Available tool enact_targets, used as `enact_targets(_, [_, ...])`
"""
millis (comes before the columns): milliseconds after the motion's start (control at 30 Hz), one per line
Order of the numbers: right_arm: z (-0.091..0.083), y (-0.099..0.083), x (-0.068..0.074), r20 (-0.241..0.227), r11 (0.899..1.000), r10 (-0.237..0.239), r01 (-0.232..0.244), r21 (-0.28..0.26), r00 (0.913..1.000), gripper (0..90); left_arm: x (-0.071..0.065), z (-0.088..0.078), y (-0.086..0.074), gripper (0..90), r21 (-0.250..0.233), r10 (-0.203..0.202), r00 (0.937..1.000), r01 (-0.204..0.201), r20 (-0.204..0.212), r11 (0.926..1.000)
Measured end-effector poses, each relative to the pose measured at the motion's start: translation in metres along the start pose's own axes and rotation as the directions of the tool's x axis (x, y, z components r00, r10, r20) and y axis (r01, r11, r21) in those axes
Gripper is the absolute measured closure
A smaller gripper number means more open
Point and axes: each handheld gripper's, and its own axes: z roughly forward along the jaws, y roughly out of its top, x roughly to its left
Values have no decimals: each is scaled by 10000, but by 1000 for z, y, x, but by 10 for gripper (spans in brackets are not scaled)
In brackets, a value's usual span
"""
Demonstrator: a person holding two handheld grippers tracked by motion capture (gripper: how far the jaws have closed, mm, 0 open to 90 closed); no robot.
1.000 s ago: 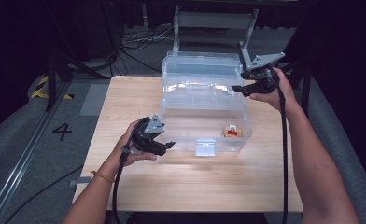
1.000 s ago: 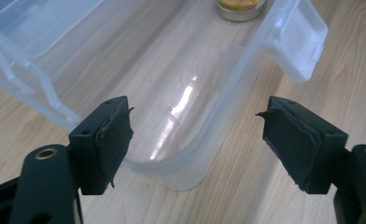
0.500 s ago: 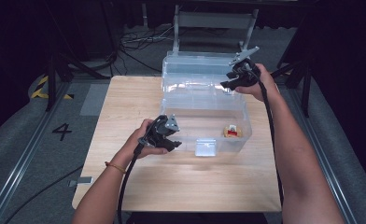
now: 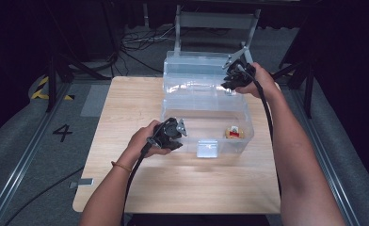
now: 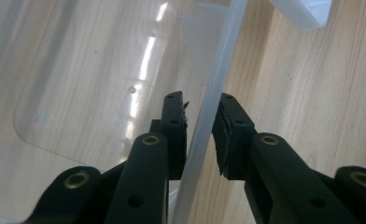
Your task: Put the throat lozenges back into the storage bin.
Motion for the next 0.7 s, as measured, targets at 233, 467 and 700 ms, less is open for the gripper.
enact_targets(233, [1,12,8,-79,9965,-800,801,238,9968,800,0,0,0,749,17,-278,9996,278,6,9996])
enact_targets(467, [1,15,11,-214,9954,-946,949,120,9953,826,-1,0,1,746,8,-452,9990,452,-34,9990])
enact_targets(700, [-3,15,14,-345,9921,-1235,1242,197,9917,848,0,0,-1,735,-193,-803,9967,805,110,9966])
